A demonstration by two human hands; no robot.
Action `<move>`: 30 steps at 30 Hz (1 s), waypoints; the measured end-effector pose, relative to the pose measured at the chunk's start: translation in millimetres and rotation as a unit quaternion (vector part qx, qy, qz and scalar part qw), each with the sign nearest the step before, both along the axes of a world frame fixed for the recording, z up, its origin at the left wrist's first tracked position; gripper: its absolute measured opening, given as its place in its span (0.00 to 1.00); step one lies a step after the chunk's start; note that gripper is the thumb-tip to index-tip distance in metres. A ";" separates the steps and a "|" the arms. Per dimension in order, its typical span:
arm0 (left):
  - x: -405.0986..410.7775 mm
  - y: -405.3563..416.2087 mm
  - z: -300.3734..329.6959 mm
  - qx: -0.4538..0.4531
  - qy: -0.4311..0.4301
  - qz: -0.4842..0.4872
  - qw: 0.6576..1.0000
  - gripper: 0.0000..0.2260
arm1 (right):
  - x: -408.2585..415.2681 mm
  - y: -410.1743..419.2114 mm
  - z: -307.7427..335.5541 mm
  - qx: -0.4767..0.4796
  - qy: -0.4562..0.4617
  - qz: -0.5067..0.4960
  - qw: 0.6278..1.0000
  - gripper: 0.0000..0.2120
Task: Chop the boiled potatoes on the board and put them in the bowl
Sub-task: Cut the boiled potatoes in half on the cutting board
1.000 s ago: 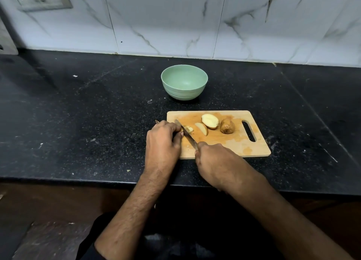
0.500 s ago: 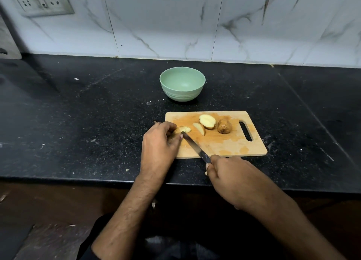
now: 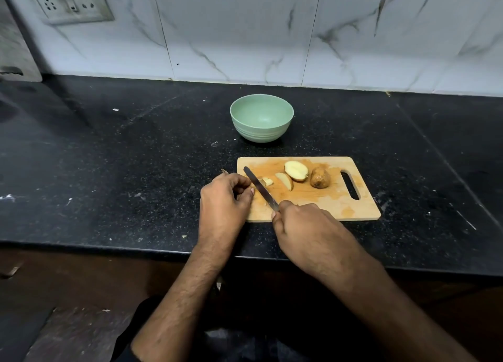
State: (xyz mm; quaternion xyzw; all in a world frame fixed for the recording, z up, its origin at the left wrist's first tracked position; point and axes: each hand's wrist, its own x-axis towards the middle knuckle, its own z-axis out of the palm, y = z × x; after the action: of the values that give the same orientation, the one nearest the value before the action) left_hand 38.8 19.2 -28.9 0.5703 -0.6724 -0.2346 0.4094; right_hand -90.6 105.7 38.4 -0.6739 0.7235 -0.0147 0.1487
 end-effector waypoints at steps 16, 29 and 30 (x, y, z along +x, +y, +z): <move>-2.0 -6.4 -3.7 -0.015 -0.040 -0.021 0.999 0.05 | 17.0 -33.0 -12.4 0.044 0.001 -0.032 0.999 0.14; -3.9 -4.0 -6.2 -0.032 -0.031 0.011 0.999 0.02 | -12.5 21.0 -1.5 0.089 -0.014 -0.001 0.996 0.12; -3.4 -3.5 -5.7 -0.032 -0.026 0.011 0.999 0.03 | -14.4 23.6 0.5 0.083 -0.009 0.002 0.997 0.13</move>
State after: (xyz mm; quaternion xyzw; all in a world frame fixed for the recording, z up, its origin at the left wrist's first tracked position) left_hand 35.4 15.7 -34.6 0.5699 -0.6838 -0.1933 0.4127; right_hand -105.0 129.3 38.9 -0.6607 0.7194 0.0394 0.2107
